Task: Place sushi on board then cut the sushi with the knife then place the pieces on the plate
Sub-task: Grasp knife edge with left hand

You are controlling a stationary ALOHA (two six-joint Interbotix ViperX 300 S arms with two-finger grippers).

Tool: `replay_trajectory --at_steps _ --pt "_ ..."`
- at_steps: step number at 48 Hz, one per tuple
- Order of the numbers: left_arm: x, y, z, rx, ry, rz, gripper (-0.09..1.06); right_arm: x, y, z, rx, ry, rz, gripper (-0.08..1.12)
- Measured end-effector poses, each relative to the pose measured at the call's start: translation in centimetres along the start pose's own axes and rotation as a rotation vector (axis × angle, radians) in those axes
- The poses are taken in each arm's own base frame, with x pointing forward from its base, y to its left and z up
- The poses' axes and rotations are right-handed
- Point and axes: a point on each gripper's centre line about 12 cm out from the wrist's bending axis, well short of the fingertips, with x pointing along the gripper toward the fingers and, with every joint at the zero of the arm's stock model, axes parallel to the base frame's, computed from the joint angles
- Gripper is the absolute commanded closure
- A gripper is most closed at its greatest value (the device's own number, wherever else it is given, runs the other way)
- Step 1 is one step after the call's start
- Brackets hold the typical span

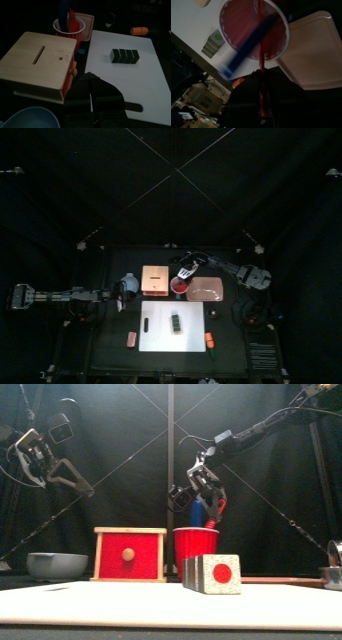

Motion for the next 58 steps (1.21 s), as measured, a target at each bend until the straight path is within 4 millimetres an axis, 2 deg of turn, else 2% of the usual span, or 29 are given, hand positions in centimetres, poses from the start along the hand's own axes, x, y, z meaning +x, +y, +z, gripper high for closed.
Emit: replay_trajectory --at_steps 9,19,27,36,46,51,58 --pt "0.0 0.0 0.0 0.0 0.0 0.0 0.99 -0.6 0.2 0.2 -0.002 -0.018 -0.002 0.71" --pt "0.0 0.1 -0.1 -0.001 0.001 0.003 0.99 -3.2 1.5 0.3 -0.029 -0.041 -0.007 0.71" --pt "0.0 0.1 -0.1 -0.001 0.001 0.003 0.99 -5.5 3.2 -0.7 -0.079 -0.082 -0.016 0.71" --pt "-0.3 0.0 0.5 0.0 -0.023 0.002 0.99 -8.4 5.4 -3.2 -0.141 -0.158 -0.039 0.72" --pt "-1.1 0.0 1.7 0.0 -0.086 -0.001 0.98 -11.5 8.0 -7.6 -0.241 -0.278 -0.149 0.72" --pt "-1.4 0.0 2.2 0.0 -0.117 -0.003 0.97 -11.7 9.6 -9.5 -0.31 -0.355 -0.224 0.71" --pt "-1.5 -0.2 2.6 0.013 -0.135 -0.01 0.87 -9.3 13.5 -11.3 -0.487 -0.509 -0.297 0.71"
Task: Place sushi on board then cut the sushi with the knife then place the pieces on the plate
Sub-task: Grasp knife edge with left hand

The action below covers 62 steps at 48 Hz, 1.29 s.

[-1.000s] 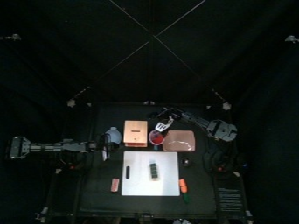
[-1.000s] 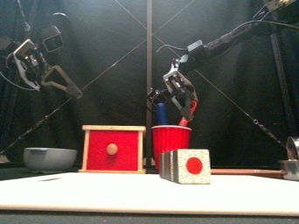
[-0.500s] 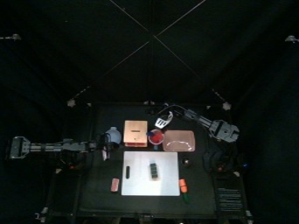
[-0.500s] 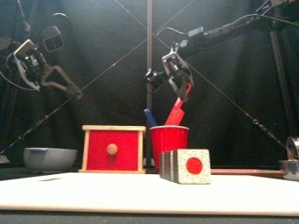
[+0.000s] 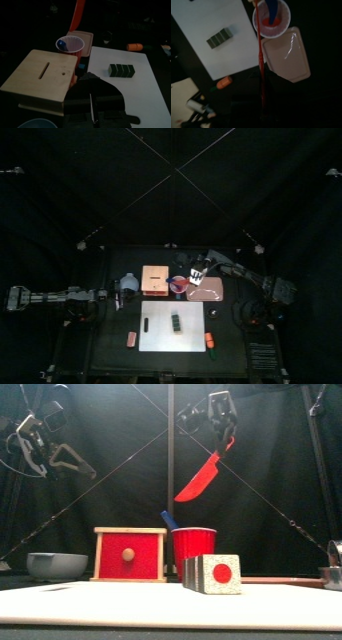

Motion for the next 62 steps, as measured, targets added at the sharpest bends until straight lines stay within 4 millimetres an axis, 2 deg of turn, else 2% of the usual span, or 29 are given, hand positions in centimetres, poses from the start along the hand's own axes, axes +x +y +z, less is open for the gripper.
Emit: replay_trajectory --at_steps 4,10,19,23,29,38,47,62 --pt "0.0 -0.4 0.4 0.003 -0.012 -0.016 0.78 1.2 3.6 -0.5 -0.116 -0.1 0.006 0.71" --pt "0.1 -0.9 1.2 -0.001 -0.031 -0.038 0.6 3.1 6.6 -1.7 -0.152 -0.176 0.021 0.71" --pt "0.3 -2.1 2.0 0.003 -0.042 -0.09 0.3 5.7 7.4 -3.9 -0.114 -0.243 -0.018 0.71" --pt "0.6 -2.9 2.1 0.009 -0.035 -0.121 0.17 6.3 7.8 -4.9 -0.137 -0.286 -0.021 0.71" --pt "1.2 -4.4 2.0 0.023 -0.011 -0.175 0.03 6.9 8.5 -6.2 -0.147 -0.391 0.008 0.71" --pt "3.0 -5.7 1.4 0.034 0.05 -0.209 0.0 8.7 8.7 -8.2 -0.141 -0.512 0.092 0.71" --pt "5.3 -7.1 1.5 0.037 0.107 -0.234 0.01 10.3 8.8 -10.1 -0.157 -0.538 0.143 0.72" --pt "10.1 -8.4 -0.2 0.033 0.304 -0.222 0.01 10.7 8.3 -10.7 -0.153 -0.543 0.147 0.72"
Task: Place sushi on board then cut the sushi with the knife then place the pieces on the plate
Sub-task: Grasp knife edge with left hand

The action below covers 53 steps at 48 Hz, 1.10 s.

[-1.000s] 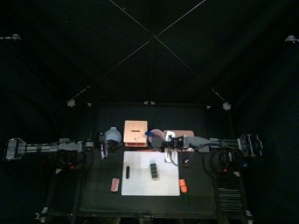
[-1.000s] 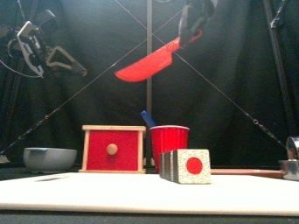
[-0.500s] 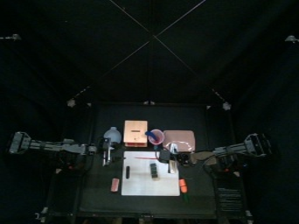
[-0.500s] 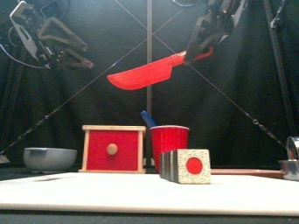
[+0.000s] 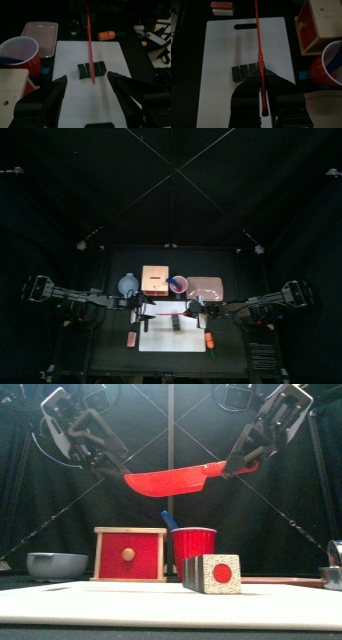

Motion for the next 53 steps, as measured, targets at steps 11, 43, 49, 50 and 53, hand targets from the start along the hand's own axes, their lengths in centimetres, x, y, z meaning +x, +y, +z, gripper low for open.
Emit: replay_trajectory --at_steps 11,43,49,50,53 --pt "2.8 0.0 -0.2 0.005 0.073 0.003 0.01 0.0 -0.1 -0.7 0.001 0.016 -0.002 0.72" --pt "4.3 0.0 -0.5 0.008 0.099 0.006 0.41 0.1 0.0 -1.6 0.001 0.035 0.002 0.72" --pt "4.4 -0.1 -0.6 0.013 0.104 0.003 0.51 0.2 -0.1 -2.0 0.024 0.047 0.001 0.72" --pt "4.5 -0.1 -0.6 0.013 0.106 0.004 0.52 0.2 -0.1 -2.1 0.029 0.048 0.002 0.72" --pt "4.8 -0.1 -1.0 0.012 0.117 0.003 0.54 0.2 0.0 -2.3 0.043 0.055 0.007 0.72"
